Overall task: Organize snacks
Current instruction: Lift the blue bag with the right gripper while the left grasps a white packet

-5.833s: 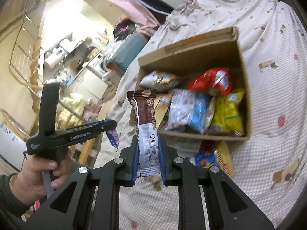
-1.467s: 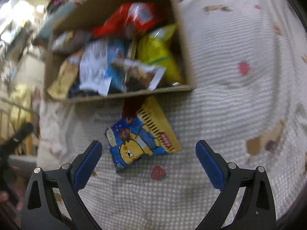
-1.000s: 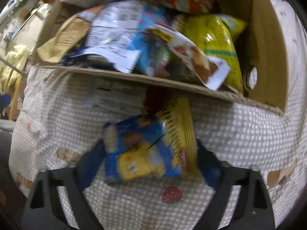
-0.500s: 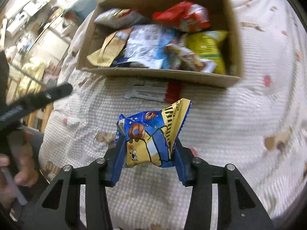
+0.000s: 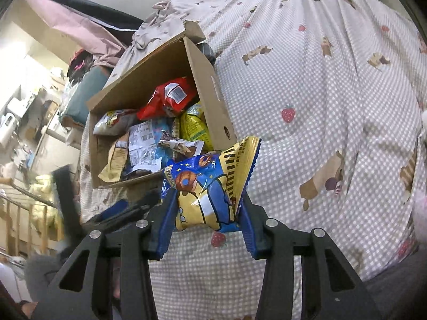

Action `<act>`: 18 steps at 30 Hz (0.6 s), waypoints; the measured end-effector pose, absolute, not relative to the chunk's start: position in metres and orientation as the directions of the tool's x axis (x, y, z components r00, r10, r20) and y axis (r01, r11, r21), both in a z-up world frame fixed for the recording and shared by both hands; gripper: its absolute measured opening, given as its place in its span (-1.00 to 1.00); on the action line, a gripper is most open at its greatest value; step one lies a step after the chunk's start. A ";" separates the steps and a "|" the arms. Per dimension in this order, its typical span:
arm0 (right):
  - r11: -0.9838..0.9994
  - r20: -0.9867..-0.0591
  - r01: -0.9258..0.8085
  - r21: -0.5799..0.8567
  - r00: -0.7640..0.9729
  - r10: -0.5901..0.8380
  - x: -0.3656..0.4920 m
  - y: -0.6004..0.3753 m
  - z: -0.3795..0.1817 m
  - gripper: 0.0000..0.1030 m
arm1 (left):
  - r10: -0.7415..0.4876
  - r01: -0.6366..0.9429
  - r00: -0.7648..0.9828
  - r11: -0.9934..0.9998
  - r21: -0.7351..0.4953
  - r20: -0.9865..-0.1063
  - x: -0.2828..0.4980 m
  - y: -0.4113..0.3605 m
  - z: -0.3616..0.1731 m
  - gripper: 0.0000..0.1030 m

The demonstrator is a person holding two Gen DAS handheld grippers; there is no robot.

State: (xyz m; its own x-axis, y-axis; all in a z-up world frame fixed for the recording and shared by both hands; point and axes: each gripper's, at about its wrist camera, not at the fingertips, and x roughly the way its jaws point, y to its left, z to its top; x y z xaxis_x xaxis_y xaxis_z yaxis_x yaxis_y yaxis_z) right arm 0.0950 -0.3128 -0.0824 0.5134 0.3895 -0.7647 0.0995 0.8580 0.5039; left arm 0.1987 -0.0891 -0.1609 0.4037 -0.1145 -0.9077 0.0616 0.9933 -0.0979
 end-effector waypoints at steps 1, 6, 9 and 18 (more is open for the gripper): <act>0.854 -0.761 0.103 0.511 0.516 0.393 0.093 -0.319 -0.080 -0.12 | -0.102 0.055 0.376 0.995 -0.088 -0.921 0.204 -0.092 -0.170 0.87; 0.831 -0.750 0.122 0.543 0.517 0.414 0.099 -0.316 -0.085 -0.12 | -0.112 0.073 0.344 0.993 -0.092 -0.932 0.218 -0.112 -0.188 0.88; 0.820 -0.745 0.139 0.555 0.521 0.416 0.101 -0.320 -0.086 -0.12 | -0.075 0.086 0.346 0.995 -0.048 -0.935 0.221 -0.125 -0.191 0.88; 0.802 -0.735 0.152 0.577 0.524 0.430 0.102 -0.324 -0.088 -0.12 | -0.061 0.099 0.382 0.995 -0.025 -0.922 0.203 -0.132 -0.188 0.15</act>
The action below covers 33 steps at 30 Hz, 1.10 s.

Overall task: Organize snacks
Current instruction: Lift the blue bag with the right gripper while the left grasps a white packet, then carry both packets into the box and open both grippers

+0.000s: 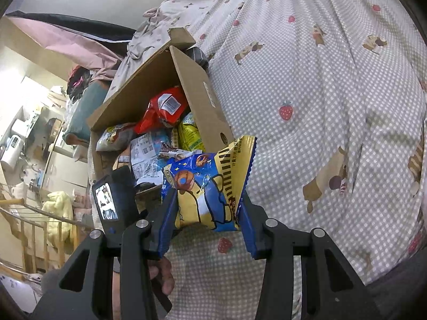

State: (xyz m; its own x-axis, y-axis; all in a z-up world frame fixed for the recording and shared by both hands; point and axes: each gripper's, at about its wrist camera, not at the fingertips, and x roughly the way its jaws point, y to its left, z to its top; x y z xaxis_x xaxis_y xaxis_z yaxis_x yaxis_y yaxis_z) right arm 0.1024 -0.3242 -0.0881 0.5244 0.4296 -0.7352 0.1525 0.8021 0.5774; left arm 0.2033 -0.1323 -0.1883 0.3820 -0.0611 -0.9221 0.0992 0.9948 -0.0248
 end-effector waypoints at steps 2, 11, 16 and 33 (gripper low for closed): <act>0.802 -0.732 0.147 0.579 0.527 0.431 0.102 -0.323 -0.087 -0.12 | -0.067 0.104 0.381 0.994 -0.029 -0.922 0.201 -0.132 -0.184 0.01; 0.808 -0.726 0.132 0.575 0.538 0.428 0.099 -0.321 -0.082 -0.12 | -0.090 0.115 0.363 0.992 -0.051 -0.927 0.187 -0.116 -0.160 -0.77; 0.818 -0.726 0.118 0.563 0.544 0.421 0.095 -0.317 -0.077 -0.12 | -0.118 0.099 0.352 0.991 -0.089 -0.928 0.163 -0.099 -0.150 -0.78; 0.802 -0.686 0.069 0.593 0.564 0.459 0.091 -0.312 -0.067 -0.12 | -0.123 0.118 0.461 0.990 -0.077 -0.879 0.097 -0.040 -0.059 -0.78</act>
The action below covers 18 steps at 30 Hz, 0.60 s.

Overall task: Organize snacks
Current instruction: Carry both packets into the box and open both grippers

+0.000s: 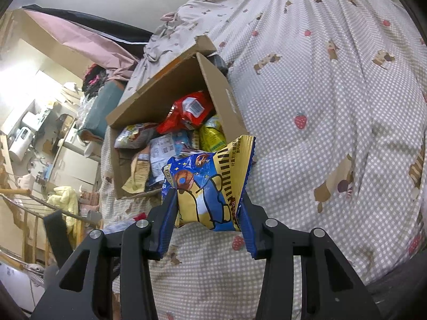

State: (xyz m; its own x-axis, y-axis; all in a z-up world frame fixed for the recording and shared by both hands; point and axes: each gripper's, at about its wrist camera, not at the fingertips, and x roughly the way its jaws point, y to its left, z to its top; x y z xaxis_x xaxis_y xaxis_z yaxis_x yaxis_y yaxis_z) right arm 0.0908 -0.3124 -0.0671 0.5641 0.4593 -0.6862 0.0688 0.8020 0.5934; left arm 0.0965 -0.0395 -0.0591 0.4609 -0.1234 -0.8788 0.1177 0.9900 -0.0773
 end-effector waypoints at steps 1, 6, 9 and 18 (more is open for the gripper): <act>0.804 -0.682 0.059 0.592 0.569 0.460 0.092 -0.311 -0.065 -0.12 | -0.125 0.120 0.474 0.990 -0.077 -0.872 0.103 -0.040 -0.055 -0.78; 0.832 -0.665 -0.020 0.554 0.590 0.457 0.105 -0.298 -0.051 -0.12 | -0.138 0.122 0.540 0.989 -0.085 -0.830 0.135 -0.035 -0.027 -0.78; 0.844 -0.641 -0.080 0.530 0.614 0.461 0.116 -0.290 -0.040 -0.12 | -0.128 0.143 0.569 0.988 -0.056 -0.812 0.154 -0.042 -0.021 -0.77; 0.849 -0.631 -0.133 0.512 0.613 0.476 0.156 -0.279 -0.043 -0.12 | -0.083 0.164 0.616 0.986 0.024 -0.783 0.200 -0.059 -0.010 -0.77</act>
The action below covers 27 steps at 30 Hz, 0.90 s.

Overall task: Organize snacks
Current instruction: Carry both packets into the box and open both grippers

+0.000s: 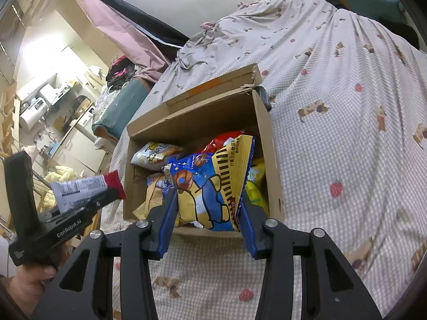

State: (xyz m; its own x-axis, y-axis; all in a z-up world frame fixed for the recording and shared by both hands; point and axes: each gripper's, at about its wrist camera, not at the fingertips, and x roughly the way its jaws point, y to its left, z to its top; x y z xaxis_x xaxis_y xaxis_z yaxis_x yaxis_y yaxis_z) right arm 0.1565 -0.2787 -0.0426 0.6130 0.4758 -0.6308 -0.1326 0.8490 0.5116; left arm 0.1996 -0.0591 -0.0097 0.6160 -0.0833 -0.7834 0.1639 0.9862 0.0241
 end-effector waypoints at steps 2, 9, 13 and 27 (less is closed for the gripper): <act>0.857 -0.644 -0.135 0.497 0.604 0.469 0.166 -0.274 -0.047 -0.12 | -0.071 0.177 0.625 0.983 0.053 -0.778 0.207 -0.065 -0.011 -0.77; 0.861 -0.660 -0.154 0.484 0.582 0.475 0.190 -0.266 -0.057 -0.12 | -0.041 0.190 0.580 0.978 0.086 -0.813 0.240 -0.074 -0.032 -0.77; 0.852 -0.659 -0.187 0.489 0.561 0.501 0.198 -0.257 -0.060 -0.12 | -0.031 0.156 0.564 0.985 0.070 -0.825 0.251 -0.068 -0.044 -0.77; 0.843 -0.681 -0.231 0.485 0.505 0.530 0.209 -0.237 -0.072 -0.06 | 0.008 0.143 0.588 0.983 0.113 -0.809 0.252 -0.071 -0.049 0.22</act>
